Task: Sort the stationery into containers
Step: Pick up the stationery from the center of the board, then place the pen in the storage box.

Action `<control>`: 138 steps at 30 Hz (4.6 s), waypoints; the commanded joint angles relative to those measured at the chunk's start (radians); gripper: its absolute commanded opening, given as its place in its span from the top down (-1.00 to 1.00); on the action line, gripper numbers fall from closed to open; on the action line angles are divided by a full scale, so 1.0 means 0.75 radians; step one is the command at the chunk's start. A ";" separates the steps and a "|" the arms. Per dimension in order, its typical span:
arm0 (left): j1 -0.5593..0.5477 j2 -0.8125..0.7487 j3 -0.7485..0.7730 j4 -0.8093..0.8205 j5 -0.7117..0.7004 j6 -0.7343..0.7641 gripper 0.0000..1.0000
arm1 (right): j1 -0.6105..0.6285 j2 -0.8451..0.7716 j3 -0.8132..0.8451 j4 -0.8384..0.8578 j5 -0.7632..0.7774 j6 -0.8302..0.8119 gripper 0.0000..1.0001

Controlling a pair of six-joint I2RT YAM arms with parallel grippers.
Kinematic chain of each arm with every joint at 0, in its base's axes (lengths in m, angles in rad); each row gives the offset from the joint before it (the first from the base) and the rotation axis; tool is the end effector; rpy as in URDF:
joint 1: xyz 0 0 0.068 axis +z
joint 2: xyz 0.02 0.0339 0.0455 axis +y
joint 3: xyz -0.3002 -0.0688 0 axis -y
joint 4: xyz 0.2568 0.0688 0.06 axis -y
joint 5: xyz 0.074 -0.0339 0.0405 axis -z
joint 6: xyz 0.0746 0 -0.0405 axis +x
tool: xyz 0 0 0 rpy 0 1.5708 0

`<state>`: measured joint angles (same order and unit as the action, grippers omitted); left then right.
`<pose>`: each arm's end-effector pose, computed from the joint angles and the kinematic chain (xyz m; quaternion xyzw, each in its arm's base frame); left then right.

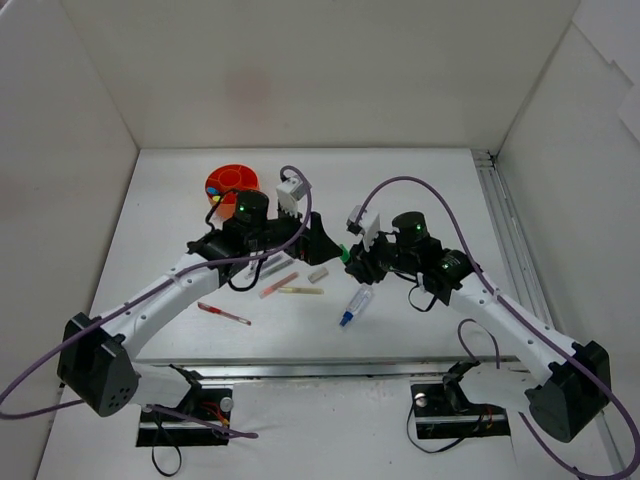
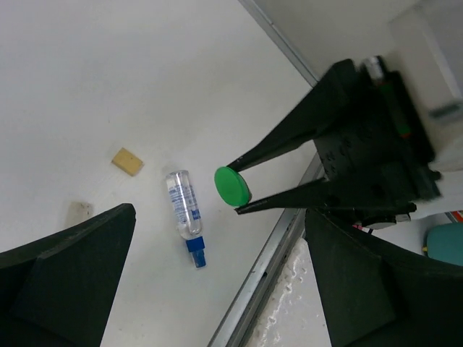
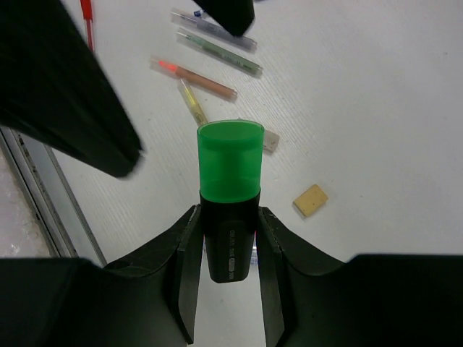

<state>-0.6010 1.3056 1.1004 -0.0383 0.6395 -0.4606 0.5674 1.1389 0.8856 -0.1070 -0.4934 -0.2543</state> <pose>0.2510 -0.2261 0.3773 0.2456 0.7324 -0.5096 0.3790 0.2245 0.1850 0.3306 -0.4459 0.6756 0.2844 0.5137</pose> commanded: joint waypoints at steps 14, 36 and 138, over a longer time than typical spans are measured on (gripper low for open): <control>-0.180 0.188 0.181 -0.021 -0.526 -0.226 -0.49 | 0.147 0.048 0.059 0.279 0.337 0.240 1.00; -0.040 0.070 0.159 0.041 -0.634 -0.022 1.00 | 0.209 0.071 0.106 0.347 0.607 0.443 -0.96; 0.732 -0.388 -0.266 0.015 -0.503 -0.151 -0.99 | 0.241 -0.044 -0.187 0.008 1.008 0.712 -0.96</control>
<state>0.0128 1.1053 0.9558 0.0174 0.3214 -0.4767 0.6922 1.0576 0.7532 -0.1219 0.2756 0.3099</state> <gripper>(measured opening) 0.996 0.979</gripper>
